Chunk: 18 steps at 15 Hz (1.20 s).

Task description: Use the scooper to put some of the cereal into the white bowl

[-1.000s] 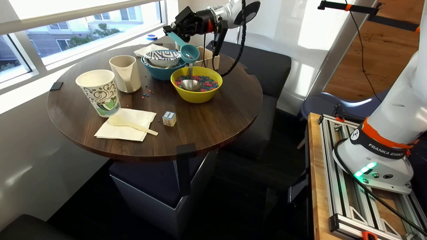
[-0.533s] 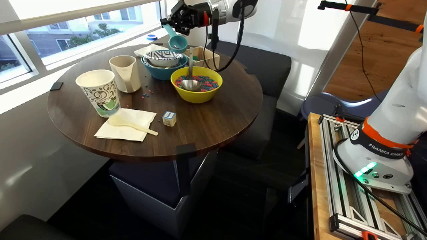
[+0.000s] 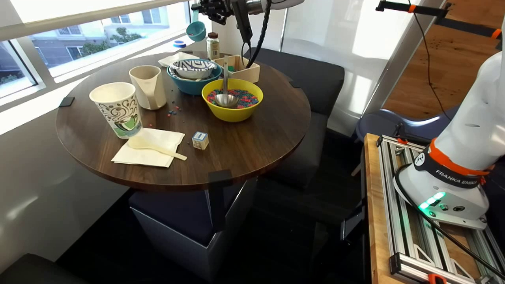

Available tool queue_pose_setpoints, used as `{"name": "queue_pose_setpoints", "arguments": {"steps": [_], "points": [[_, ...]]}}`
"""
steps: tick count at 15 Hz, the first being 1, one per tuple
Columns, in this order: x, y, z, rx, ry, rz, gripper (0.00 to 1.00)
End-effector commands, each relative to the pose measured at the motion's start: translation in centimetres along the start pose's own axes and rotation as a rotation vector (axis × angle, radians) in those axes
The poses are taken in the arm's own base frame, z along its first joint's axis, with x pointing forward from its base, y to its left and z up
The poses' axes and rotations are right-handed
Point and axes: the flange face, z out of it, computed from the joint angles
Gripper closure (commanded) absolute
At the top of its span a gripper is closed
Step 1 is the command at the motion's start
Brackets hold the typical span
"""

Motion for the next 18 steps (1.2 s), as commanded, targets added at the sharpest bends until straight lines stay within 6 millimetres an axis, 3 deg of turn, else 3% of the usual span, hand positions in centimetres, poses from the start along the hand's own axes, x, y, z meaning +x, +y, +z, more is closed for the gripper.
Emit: {"name": "queue_pose_setpoints", "arguments": {"steps": [1,10,18], "points": [[0.1,-1.1,1.2,-0.074,0.119,-0.081,0.98],[-2.4,-2.2,4.2,-0.125,0.107,-0.374,0.98],[-4.1,-2.4,4.7,-0.143,0.057,-0.565,0.98]]}}
